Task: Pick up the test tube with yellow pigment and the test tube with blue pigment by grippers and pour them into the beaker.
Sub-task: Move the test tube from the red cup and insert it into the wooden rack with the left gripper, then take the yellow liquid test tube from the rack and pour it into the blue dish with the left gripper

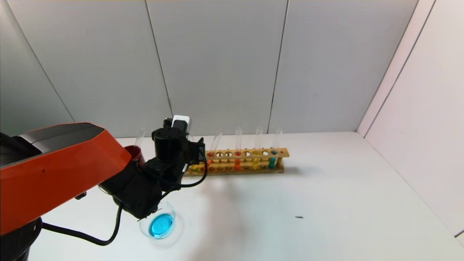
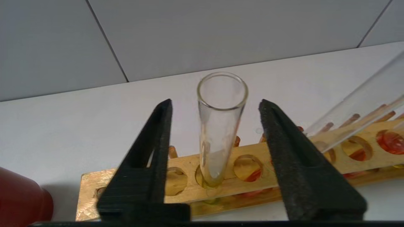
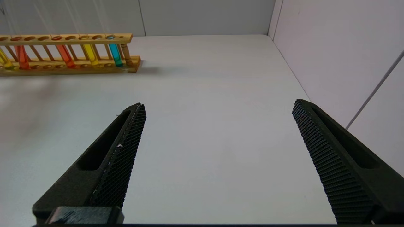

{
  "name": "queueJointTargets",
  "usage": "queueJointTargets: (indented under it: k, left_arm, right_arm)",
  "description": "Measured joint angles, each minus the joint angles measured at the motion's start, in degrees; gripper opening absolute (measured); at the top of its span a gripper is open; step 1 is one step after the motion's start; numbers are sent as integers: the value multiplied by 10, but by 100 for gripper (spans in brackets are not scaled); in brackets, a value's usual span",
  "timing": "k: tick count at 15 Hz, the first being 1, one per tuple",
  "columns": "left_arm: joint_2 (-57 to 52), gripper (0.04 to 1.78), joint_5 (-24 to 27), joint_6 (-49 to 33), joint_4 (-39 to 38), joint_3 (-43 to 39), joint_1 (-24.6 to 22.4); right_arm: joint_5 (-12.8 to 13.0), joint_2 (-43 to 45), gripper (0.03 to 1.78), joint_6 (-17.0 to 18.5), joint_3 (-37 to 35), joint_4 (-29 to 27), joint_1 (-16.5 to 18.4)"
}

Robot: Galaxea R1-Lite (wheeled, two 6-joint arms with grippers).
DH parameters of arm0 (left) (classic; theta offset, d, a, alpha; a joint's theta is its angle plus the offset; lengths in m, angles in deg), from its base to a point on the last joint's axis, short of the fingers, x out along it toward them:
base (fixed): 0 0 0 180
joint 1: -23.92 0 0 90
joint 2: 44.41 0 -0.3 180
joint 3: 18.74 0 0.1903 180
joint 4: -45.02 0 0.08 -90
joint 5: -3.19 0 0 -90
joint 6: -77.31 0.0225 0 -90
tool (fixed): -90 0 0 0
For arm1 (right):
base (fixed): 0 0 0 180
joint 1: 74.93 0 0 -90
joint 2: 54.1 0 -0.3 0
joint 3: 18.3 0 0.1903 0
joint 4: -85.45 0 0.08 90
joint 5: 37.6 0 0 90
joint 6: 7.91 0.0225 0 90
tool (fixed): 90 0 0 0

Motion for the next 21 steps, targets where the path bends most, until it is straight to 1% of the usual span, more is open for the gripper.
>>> queueJointTargets:
  k: [2, 3, 4, 16, 21]
  left_arm:
    - [-9, 52, 0, 0, 0, -8, 5]
    - [-13, 40, -1, 0, 0, -10, 6]
    - [-17, 32, -1, 0, 1, -13, 7]
    - [-39, 31, 0, 2, 7, -21, 10]
    - [-73, 31, 0, 4, 63, 2, 16]
  right_arm:
    - [0, 0, 170, 0, 0, 0, 0]
    - [0, 0, 170, 0, 0, 0, 0]
    - [0, 0, 170, 0, 0, 0, 0]
    - [0, 0, 170, 0, 0, 0, 0]
    - [0, 0, 170, 0, 0, 0, 0]
